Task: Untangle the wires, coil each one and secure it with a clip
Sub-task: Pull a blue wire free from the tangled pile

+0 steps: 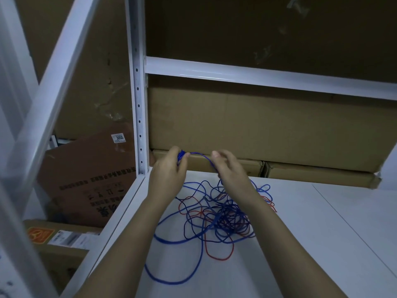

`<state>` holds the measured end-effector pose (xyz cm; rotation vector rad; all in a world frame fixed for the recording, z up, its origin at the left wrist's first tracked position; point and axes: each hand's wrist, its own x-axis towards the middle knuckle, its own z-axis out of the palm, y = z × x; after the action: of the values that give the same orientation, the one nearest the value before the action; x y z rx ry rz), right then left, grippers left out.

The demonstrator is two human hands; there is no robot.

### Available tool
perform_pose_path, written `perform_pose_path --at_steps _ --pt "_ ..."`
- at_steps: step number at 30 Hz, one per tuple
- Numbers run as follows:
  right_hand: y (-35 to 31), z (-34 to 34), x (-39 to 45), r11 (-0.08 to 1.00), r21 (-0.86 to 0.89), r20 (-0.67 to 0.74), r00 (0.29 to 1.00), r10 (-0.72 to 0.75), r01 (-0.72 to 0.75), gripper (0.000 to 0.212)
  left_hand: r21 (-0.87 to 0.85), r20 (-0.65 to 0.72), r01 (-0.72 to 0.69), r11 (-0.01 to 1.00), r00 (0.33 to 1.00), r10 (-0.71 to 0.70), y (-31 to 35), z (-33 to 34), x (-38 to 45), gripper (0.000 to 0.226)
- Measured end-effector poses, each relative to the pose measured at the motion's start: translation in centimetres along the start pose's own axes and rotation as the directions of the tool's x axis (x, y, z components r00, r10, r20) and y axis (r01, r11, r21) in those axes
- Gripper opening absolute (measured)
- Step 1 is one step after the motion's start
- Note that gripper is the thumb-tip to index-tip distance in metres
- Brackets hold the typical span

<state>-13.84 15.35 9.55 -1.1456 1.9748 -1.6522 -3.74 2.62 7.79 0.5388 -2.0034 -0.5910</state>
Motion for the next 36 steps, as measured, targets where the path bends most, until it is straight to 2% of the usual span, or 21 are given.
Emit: perform_pose_path --at_steps 2,5,10,12,14,17,19,22,27,30,32,33,36 --pt "0.3 0.3 0.0 0.998 0.027 0.036 0.998 0.048 -0.049 0.031 -0.008 -0.014 0.004 1.000 1.000 -0.004 0.3 0.2 0.1 0.033" --pt "1.4 0.0 -0.3 0.988 0.145 0.014 0.998 0.055 -0.056 0.018 -0.003 -0.054 0.014 1.000 0.998 -0.014 0.4 0.1 0.3 0.035" --pt "2.9 -1.7 -1.2 0.944 0.291 0.004 0.987 0.161 -0.155 0.011 -0.004 -0.152 0.093 0.996 0.984 -0.092 -1.0 -0.5 1.1 0.027" --pt "3.5 -1.8 -1.5 0.986 0.122 -0.046 0.992 0.119 -0.112 0.011 -0.001 -0.178 0.110 0.994 0.978 -0.108 -1.5 -0.7 1.2 0.028" --pt "3.8 -1.6 -1.9 0.995 -0.097 -0.080 0.996 -0.036 0.028 0.017 -0.002 -0.191 0.124 0.992 0.974 -0.122 -1.7 -0.7 1.3 0.030" --pt "3.3 -1.3 -2.4 0.965 -0.212 -0.054 0.984 -0.172 0.157 0.019 -0.006 -0.200 0.156 0.988 0.967 -0.154 -2.3 -0.7 1.6 0.031" --pt "3.0 -1.5 -2.5 0.933 -0.300 -0.116 0.963 -0.243 0.200 0.022 -0.013 -0.200 0.176 0.984 0.964 -0.175 -2.7 -0.7 1.6 0.032" --pt "2.8 -2.3 -1.8 0.909 -0.389 -0.301 0.912 -0.278 0.148 0.029 -0.028 -0.192 0.174 0.984 0.965 -0.176 -2.9 -0.8 1.2 0.033" --pt "3.4 -4.0 0.2 0.818 -0.574 -0.330 0.902 -0.280 0.044 0.026 -0.035 -0.193 0.163 0.986 0.967 -0.167 -2.8 -0.7 0.7 0.031" --pt "3.7 -4.2 0.6 0.725 -0.688 -0.290 0.913 -0.288 0.011 0.025 -0.040 -0.195 0.163 0.986 0.966 -0.168 -2.7 -0.7 0.4 0.030" --pt "3.8 -3.9 0.7 0.596 -0.803 -0.197 0.940 -0.278 0.008 0.038 -0.080 -0.179 0.170 0.982 0.967 -0.182 -2.6 -0.8 0.4 0.032" --pt "3.9 -3.6 0.6 0.545 -0.838 -0.139 0.948 -0.287 0.042 0.043 -0.101 -0.168 0.169 0.980 0.968 -0.184 -2.5 -1.0 0.5 0.033" --pt "4.6 -2.6 0.3 0.539 -0.819 0.027 0.950 -0.311 0.200 0.041 -0.163 -0.157 0.173 0.971 0.967 -0.199 -2.1 -1.5 0.9 0.034"
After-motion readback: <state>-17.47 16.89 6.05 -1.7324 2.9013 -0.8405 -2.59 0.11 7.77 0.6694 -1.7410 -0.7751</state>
